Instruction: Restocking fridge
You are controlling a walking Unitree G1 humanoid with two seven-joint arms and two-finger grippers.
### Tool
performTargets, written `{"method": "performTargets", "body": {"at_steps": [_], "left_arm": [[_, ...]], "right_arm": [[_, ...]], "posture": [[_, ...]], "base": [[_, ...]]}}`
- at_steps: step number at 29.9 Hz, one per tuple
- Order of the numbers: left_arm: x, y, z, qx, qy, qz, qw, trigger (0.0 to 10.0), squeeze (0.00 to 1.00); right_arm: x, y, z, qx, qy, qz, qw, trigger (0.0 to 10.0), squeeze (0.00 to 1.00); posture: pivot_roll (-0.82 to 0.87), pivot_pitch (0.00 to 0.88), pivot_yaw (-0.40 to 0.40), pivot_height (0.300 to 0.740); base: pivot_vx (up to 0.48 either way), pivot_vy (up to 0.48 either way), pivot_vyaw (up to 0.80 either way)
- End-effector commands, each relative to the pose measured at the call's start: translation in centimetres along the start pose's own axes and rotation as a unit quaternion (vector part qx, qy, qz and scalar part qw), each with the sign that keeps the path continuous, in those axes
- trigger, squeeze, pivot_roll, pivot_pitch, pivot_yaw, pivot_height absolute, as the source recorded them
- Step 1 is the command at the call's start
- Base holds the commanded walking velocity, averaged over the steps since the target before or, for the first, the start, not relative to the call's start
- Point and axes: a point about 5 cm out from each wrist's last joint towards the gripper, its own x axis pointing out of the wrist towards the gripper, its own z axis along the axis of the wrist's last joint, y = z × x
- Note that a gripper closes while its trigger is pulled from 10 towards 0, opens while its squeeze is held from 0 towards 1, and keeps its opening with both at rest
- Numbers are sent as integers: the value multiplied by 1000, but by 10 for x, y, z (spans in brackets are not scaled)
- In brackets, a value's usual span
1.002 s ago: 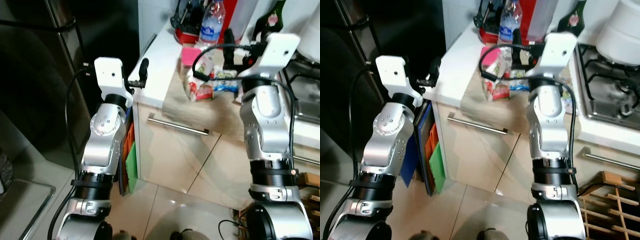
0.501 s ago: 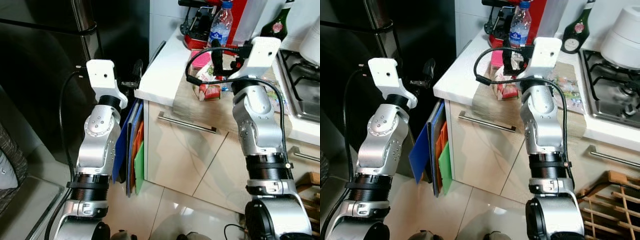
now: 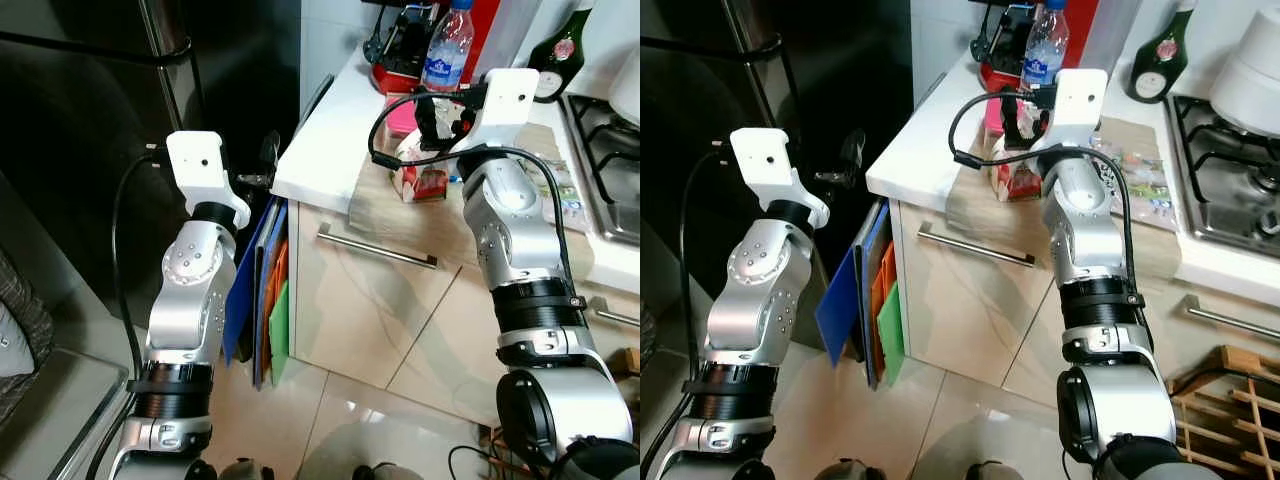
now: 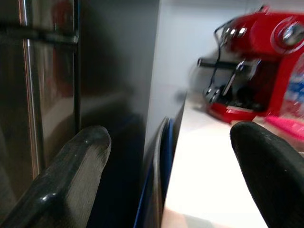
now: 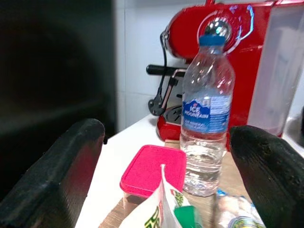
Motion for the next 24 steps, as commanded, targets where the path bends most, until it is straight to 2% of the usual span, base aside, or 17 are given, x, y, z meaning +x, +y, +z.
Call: {"method": "performTargets", "body": {"at_steps": [1,15,16,17,18,22,24], "left_arm": [[-2,1,2,0,0,2,1000,10000,0],[-5,2,4,3,8,5,1000,10000,0],[-4,2,4,3,8,4,1000,10000,0],[-4,2,4,2,9,4,1000,10000,0],[-4,2,4,1,10,3,1000,10000,0],[-3,1,2,-7,16,3,1000,10000,0],[-2,0,1,-12,20,3,1000,10000,0]], "right_arm": [[4,-3,3,-11,-2,-6,1000,10000,0],[13,-6,-6,32,37,-28,998,10000,0],[13,-6,-6,33,38,-30,998,9176,0],[13,-7,-6,38,40,-30,998,1255,0],[13,-7,-7,43,44,-30,998,0,0],[13,-9,-15,76,75,-37,994,0,0],[13,-10,-16,75,77,-39,993,0,0]], "posture": [[23,96,-28,740],[25,112,-25,740],[24,112,-25,740],[23,111,-25,740],[22,111,-24,740],[15,110,-22,740],[8,108,-20,740]], "base": [[0,0,0],[0,0,0],[0,0,0],[0,0,0],[0,0,0],[0,0,0],[0,0,0]]}}
